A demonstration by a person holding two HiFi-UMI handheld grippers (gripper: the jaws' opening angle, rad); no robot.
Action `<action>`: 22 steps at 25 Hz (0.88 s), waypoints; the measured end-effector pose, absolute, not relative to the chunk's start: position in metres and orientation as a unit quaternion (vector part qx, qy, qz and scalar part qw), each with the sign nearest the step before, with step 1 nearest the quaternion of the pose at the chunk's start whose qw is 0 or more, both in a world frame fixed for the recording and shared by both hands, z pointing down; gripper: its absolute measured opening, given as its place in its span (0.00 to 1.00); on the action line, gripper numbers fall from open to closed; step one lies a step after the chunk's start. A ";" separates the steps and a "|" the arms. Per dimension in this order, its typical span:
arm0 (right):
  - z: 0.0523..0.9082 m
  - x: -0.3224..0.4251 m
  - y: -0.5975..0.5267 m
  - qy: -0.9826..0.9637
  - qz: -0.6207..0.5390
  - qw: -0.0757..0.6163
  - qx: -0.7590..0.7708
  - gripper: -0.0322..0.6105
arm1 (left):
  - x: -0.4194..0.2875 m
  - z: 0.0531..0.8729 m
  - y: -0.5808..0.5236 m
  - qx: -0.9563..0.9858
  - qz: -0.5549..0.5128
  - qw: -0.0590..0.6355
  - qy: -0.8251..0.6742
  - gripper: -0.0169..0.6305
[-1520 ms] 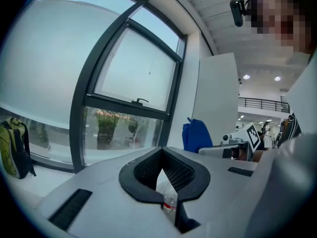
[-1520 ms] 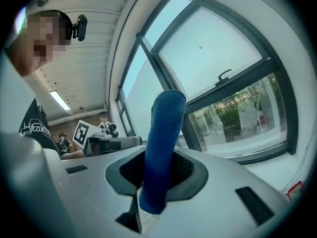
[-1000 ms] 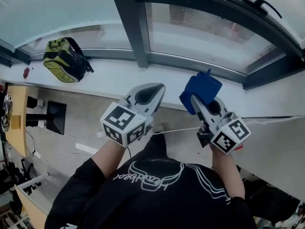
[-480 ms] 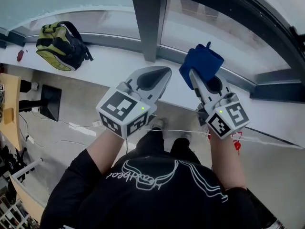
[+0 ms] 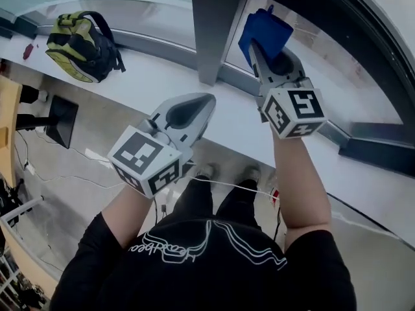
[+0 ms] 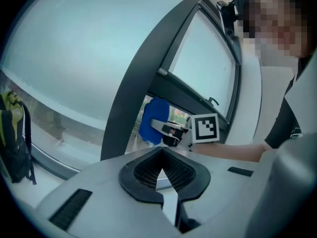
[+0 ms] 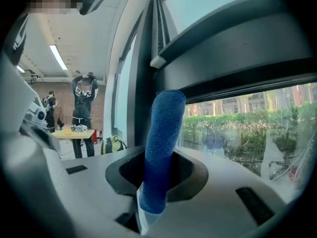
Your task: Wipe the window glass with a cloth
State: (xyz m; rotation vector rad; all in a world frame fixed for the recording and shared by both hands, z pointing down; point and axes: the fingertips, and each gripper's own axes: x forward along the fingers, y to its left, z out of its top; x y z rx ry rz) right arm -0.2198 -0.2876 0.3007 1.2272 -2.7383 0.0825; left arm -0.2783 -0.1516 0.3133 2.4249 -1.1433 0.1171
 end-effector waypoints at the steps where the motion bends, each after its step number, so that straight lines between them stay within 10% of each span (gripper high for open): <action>1: 0.301 -0.220 -0.299 -0.907 0.023 0.068 0.416 0.17 | -0.279 0.317 -0.152 0.877 0.044 0.229 -0.419 0.04; 22: 0.297 -0.217 -0.366 -0.865 -0.021 0.072 0.496 0.17 | -0.286 0.351 -0.155 0.842 0.043 0.268 -0.466 0.04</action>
